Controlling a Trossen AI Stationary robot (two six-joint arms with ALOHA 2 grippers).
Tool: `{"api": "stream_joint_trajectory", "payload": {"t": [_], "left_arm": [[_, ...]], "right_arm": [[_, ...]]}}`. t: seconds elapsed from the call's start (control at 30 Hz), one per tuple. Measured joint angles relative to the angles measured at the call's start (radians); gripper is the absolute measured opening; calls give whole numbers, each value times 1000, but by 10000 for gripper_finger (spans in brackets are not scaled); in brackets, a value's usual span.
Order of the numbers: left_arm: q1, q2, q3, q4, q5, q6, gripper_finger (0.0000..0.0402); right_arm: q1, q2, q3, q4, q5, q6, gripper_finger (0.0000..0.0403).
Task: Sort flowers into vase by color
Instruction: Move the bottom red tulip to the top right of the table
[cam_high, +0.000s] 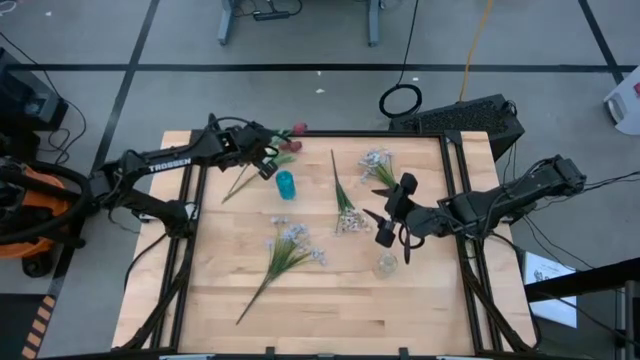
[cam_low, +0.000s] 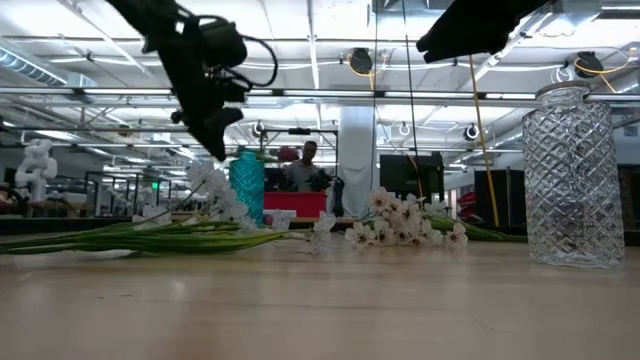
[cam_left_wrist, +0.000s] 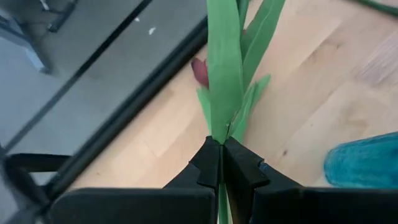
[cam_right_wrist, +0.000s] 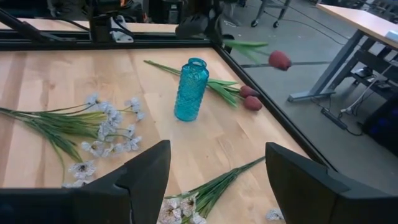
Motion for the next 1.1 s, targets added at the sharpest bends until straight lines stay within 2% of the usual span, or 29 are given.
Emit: {"api": "stream_joint_trajectory", "payload": {"t": [0.5,1.1], "left_arm": [[52,0,-223,242,53,-30,15],[51,0,-350,372,37,-80,16]], "right_arm": [[-28,0,0,1,0,34,251],[-27,0,0,6,-1,92,251]]}}
